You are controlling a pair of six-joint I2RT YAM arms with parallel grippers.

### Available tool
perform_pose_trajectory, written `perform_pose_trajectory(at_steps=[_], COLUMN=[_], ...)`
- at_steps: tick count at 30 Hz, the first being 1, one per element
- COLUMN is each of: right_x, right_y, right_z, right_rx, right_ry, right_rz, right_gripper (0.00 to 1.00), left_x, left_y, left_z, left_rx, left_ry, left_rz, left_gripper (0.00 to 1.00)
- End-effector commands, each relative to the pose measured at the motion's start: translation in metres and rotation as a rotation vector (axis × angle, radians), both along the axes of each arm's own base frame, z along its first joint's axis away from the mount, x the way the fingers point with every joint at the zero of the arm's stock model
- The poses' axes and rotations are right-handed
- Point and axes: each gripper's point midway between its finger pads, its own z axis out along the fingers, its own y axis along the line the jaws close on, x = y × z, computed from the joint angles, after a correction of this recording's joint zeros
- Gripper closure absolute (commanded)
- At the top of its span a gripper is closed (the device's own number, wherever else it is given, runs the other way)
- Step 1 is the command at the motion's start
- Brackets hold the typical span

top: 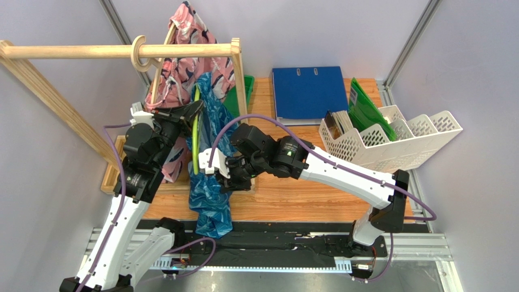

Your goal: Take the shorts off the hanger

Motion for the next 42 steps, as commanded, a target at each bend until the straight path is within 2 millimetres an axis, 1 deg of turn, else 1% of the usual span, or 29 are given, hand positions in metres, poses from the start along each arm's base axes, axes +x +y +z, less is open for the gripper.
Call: perform_pose_trajectory(at_steps=[1, 2, 3, 4, 5, 6, 7, 8, 9, 10, 12, 13, 15, 16, 18, 19, 21, 22, 25, 28, 29, 30, 31, 33, 35, 37, 40, 41, 42], right_x=[0.023, 0.037, 0.047, 0.069, 0.077, 0.087, 0.104, 0.108, 0.115, 0.127, 0.133, 0.137, 0.139, 0.142, 0.144, 0.145, 0.146, 0.145, 0.146, 0.14, 0.138, 0.132, 0.127, 0.117, 0.109, 0.111, 0.124, 0.133, 0.138], right_y=[0.003, -0.001, -0.001, -0.004, -0.007, -0.011, -0.013, -0.017, -0.021, -0.025, -0.026, -0.029, -0.031, -0.033, -0.034, -0.033, -0.03, -0.028, -0.023, -0.021, -0.021, -0.019, -0.021, -0.023, -0.035, -0.05, -0.081, -0.099, -0.108], right_z=[0.02, 0.011, 0.011, 0.025, 0.018, 0.02, 0.03, 0.034, 0.031, 0.036, 0.036, 0.037, 0.037, 0.037, 0.04, 0.04, 0.039, 0.039, 0.032, 0.027, 0.025, 0.025, 0.029, 0.034, 0.047, 0.055, 0.066, 0.065, 0.071], right_rx=[0.115, 0.103, 0.116, 0.174, 0.173, 0.192, 0.24, 0.265, 0.27, 0.299, 0.318, 0.324, 0.35, 0.357, 0.38, 0.383, 0.384, 0.387, 0.368, 0.356, 0.352, 0.352, 0.362, 0.369, 0.402, 0.428, 0.445, 0.426, 0.436], right_ry=[-0.028, -0.031, -0.031, -0.068, -0.045, -0.05, -0.079, -0.068, -0.075, -0.094, -0.077, -0.08, -0.062, -0.063, -0.051, -0.047, -0.04, -0.038, -0.033, 0.003, 0.016, 0.036, 0.06, 0.094, 0.115, 0.101, 0.091, 0.106, 0.115], right_rz=[-0.159, -0.247, -0.307, -0.413, -0.475, -0.53, -0.619, -0.665, -0.715, -0.792, -0.841, -0.877, -0.913, -0.934, -0.961, -0.961, -0.962, -0.957, -0.95, -0.935, -0.927, -0.899, -0.89, -0.858, -0.857, -0.904, -1.016, -1.075, -1.108], right_gripper=[1.0, 1.0, 1.0, 1.0, 1.0, 1.0, 1.0, 1.0, 1.0, 1.0, 1.0, 1.0, 1.0, 1.0, 1.0, 1.0, 1.0, 1.0, 1.0, 1.0, 1.0, 1.0, 1.0, 1.0, 1.0, 1.0, 1.0, 1.0, 1.0], left_x=[-0.02, -0.024, -0.028, -0.037, -0.041, -0.05, -0.055, -0.059, -0.071, -0.073, -0.088, -0.094, -0.109, -0.114, -0.126, -0.133, -0.142, -0.15, -0.168, -0.181, -0.192, -0.192, -0.197, -0.205, -0.211, -0.213, -0.213, -0.212, -0.211], left_y=[0.001, -0.005, -0.009, -0.013, -0.016, -0.015, -0.018, -0.017, -0.015, -0.014, -0.009, -0.007, -0.002, -0.002, -0.001, -0.004, -0.008, -0.012, -0.014, -0.005, 0.002, 0.012, 0.019, 0.035, 0.044, 0.049, 0.049, 0.049, 0.047], left_z=[0.034, 0.024, 0.02, 0.018, 0.009, 0.009, 0.0, -0.004, -0.002, -0.011, -0.018, -0.027, -0.027, -0.036, -0.039, -0.05, -0.058, -0.068, -0.077, -0.067, -0.054, -0.054, -0.061, -0.058, -0.052, -0.054, -0.056, -0.058, -0.058], left_rx=[-0.079, -0.063, -0.051, -0.031, -0.017, -0.01, -0.003, -0.001, -0.007, -0.01, -0.015, -0.005, 0.008, 0.028, 0.038, 0.05, 0.055, 0.059, 0.085, 0.183, 0.212, 0.277, 0.314, 0.406, 0.466, 0.489, 0.498, 0.497, 0.498], left_ry=[-0.053, -0.01, 0.002, 0.001, 0.033, 0.027, 0.043, 0.046, 0.018, 0.033, 0.037, 0.067, 0.053, 0.08, 0.089, 0.132, 0.156, 0.193, 0.204, 0.082, 0.023, -0.002, 0.021, 0.004, -0.021, -0.014, -0.017, -0.012, -0.017], left_rz=[-0.033, -0.076, -0.1, -0.14, -0.158, -0.171, -0.192, -0.199, -0.202, -0.204, -0.201, -0.194, -0.192, -0.198, -0.213, -0.244, -0.285, -0.326, -0.374, -0.341, -0.314, -0.26, -0.234, -0.164, -0.132, -0.111, -0.11, -0.112, -0.119], left_gripper=[1.0, 1.0, 1.0, 1.0, 1.0, 1.0, 1.0, 1.0, 1.0, 1.0, 1.0, 1.0, 1.0, 1.0, 1.0, 1.0, 1.0, 1.0, 1.0, 1.0, 1.0, 1.0, 1.0, 1.0, 1.0, 1.0, 1.0, 1.0, 1.0])
